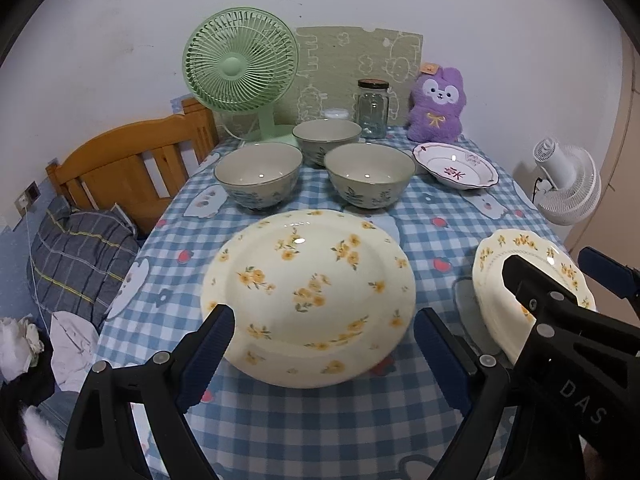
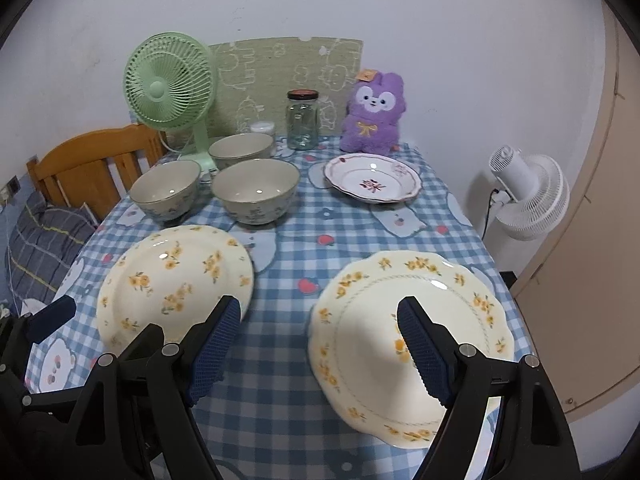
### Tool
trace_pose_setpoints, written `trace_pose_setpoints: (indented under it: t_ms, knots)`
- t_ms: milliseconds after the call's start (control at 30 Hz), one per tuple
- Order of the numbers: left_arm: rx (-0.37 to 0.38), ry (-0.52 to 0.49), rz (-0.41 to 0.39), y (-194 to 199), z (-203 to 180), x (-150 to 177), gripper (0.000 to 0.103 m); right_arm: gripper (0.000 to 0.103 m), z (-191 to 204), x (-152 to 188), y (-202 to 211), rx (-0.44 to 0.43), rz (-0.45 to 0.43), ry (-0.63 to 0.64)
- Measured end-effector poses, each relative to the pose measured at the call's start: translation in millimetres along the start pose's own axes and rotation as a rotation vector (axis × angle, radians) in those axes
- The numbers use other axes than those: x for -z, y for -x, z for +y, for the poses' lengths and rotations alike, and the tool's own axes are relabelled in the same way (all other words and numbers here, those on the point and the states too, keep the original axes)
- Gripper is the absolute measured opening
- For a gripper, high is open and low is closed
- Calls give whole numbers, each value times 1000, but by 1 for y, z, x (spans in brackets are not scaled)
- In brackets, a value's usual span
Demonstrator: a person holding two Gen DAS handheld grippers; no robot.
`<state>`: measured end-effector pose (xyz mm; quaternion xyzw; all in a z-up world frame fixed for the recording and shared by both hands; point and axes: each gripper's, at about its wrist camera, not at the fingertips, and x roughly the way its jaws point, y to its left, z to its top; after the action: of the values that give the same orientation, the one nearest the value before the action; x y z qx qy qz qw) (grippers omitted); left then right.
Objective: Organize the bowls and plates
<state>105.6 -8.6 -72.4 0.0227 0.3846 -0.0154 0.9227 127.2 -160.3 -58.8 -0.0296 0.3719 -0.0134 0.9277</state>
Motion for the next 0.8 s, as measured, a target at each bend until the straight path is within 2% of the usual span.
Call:
trace_pose_setpoints:
  t_ms: [367,800]
  knots:
    - [-11,-27,-2,-11,24,-9,93,83,30,-11,-9,-23,18,38]
    - [-14,-24,25,-50,54,-24,92,83,60,-26,-51,-77,67,44]
